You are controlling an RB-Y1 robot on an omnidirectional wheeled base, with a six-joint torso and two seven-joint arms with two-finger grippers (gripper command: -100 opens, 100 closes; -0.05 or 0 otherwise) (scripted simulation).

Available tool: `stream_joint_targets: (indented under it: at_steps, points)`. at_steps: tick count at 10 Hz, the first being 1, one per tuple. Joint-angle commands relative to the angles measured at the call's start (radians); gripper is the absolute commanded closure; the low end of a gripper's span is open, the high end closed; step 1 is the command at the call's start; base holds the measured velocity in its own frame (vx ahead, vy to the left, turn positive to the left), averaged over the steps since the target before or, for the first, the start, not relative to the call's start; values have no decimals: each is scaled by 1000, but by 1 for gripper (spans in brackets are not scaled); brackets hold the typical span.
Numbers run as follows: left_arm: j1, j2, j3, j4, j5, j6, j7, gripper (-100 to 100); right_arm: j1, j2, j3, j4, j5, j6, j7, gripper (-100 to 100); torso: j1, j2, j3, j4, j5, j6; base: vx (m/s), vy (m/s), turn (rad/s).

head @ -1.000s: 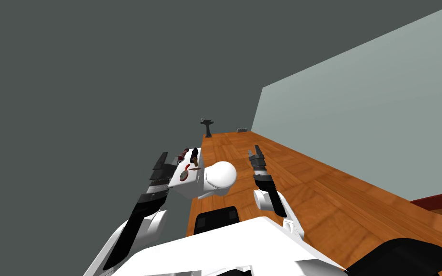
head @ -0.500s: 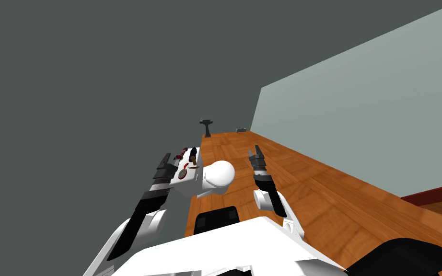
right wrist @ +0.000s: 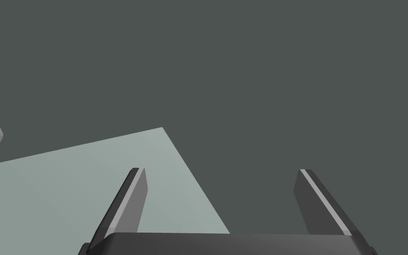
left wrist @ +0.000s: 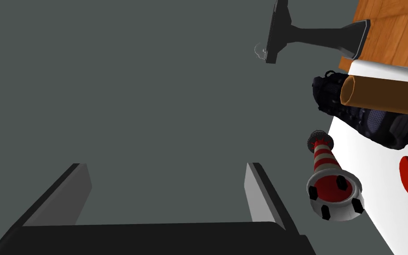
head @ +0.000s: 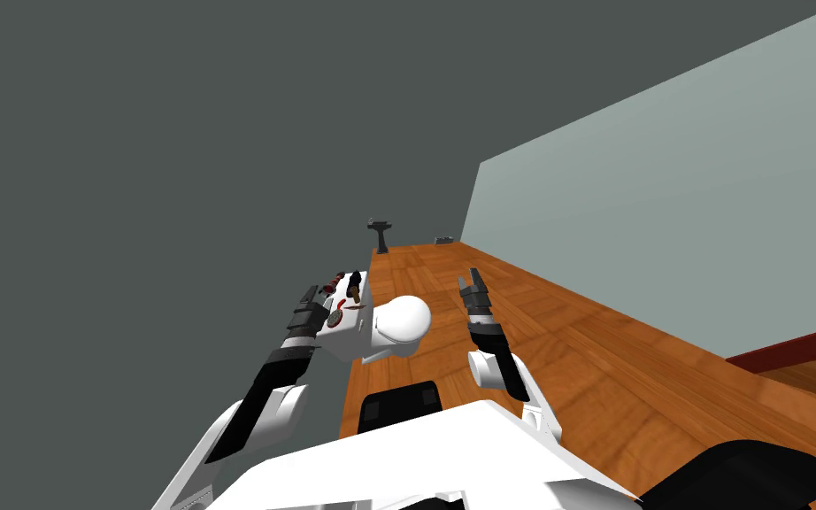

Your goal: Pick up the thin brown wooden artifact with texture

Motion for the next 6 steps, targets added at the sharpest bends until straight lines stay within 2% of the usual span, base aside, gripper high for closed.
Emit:
stream_joint_targets:
  at_steps: [1, 2, 3, 6]
  points:
    - [2, -1, 0, 3, 2, 35, 7, -100, 0, 0, 0, 0, 0, 0, 0, 0, 0, 0, 0, 0, 0, 0, -33, -33, -9]
    - [-3, -2, 2, 9, 5, 75, 19, -100, 0, 0, 0, 0, 0, 0, 0, 0, 0, 0, 0, 0, 0, 0, -34, -32, -20]
    - [-3, -2, 2, 9, 5, 85, 19, -100, 0, 0, 0, 0, 0, 0, 0, 0, 0, 0, 0, 0, 0, 0, -32, -30, -9]
    - [-14, -6, 3, 20, 12, 171, 42, -100, 0, 0, 0, 0, 0, 0, 0, 0, 0, -1, 0, 0, 0, 0, -34, -33, -20]
